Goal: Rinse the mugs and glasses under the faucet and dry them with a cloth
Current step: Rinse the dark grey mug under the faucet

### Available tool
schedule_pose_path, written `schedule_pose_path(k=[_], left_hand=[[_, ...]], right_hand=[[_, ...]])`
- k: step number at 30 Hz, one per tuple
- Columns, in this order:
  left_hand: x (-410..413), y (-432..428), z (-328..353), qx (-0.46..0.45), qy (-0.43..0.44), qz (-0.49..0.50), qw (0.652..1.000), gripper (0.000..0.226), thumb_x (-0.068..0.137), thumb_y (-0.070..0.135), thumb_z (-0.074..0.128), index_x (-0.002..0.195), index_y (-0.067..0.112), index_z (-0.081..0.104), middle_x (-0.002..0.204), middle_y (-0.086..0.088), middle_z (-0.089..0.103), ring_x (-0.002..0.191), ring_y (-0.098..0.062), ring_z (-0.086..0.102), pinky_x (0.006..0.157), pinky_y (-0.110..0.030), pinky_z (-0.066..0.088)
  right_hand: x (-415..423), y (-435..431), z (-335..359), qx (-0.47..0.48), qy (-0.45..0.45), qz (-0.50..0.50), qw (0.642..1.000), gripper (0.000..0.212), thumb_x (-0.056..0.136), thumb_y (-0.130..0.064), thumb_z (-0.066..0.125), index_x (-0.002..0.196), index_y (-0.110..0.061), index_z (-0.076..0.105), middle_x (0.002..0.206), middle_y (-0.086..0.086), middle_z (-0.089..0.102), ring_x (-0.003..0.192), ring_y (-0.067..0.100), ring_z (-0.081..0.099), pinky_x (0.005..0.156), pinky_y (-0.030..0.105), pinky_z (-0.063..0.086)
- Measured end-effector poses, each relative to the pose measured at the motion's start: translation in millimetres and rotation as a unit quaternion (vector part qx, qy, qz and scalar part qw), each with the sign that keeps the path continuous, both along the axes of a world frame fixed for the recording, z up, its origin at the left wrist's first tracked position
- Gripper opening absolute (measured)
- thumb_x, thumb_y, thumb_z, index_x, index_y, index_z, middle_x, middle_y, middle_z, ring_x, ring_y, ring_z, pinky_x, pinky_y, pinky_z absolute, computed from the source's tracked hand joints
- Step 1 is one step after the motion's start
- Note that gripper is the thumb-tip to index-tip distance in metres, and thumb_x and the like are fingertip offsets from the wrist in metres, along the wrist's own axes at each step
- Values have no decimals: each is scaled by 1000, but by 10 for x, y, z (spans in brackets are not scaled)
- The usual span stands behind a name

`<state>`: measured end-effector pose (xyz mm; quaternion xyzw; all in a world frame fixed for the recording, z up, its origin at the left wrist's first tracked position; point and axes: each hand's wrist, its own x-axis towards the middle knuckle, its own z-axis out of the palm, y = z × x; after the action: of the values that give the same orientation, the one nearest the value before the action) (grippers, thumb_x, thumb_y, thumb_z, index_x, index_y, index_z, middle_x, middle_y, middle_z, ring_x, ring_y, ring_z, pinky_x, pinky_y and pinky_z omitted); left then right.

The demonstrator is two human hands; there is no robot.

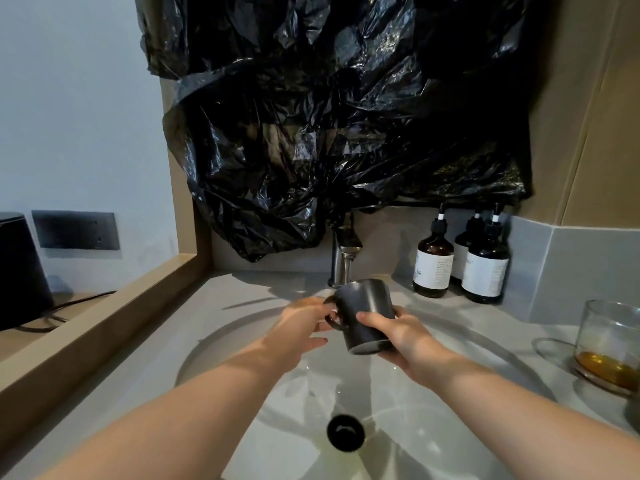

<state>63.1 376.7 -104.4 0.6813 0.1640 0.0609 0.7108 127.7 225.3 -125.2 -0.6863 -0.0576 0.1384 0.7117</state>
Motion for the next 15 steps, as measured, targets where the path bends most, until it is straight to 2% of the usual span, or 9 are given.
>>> schedule_pose_path(k=[4,7,10,13,15], left_hand=[[-20,-27,-37,35,-19,-78,996,31,96,14,52,123,29,60,115,-4,68,107,-17,63,85,-27,51],[-23,-56,-62,60,-31,-127,990,42,96,11,49,129,37,52,116,3,68,108,-12,63,98,-34,46],[-11,-43,-73,75,-40,-142,986,51,94,9,49,135,40,45,118,7,67,109,-11,63,99,-36,45],[-8,-42,-60,79,-43,-119,989,46,97,12,49,137,34,44,118,2,67,107,-14,64,96,-36,46],[-17,-62,-38,71,-43,-88,993,36,100,17,46,133,30,47,120,-3,65,106,-18,63,95,-36,46]], right_hand=[[-1,-41,33,43,23,-13,999,57,72,-13,79,120,-14,49,108,16,66,91,28,67,67,31,54],[11,-94,18,68,40,-29,997,56,72,-12,78,121,-11,51,107,17,66,88,28,67,62,29,50],[3,-104,25,84,47,-30,995,53,73,-13,76,120,-9,52,106,18,67,87,29,67,61,30,51],[-19,-99,38,57,35,-23,997,49,75,-17,76,118,-9,52,104,18,67,87,30,67,68,35,55],[-10,-69,42,-17,1,-27,999,50,74,-23,78,116,-11,53,101,16,68,89,31,68,79,40,56]])
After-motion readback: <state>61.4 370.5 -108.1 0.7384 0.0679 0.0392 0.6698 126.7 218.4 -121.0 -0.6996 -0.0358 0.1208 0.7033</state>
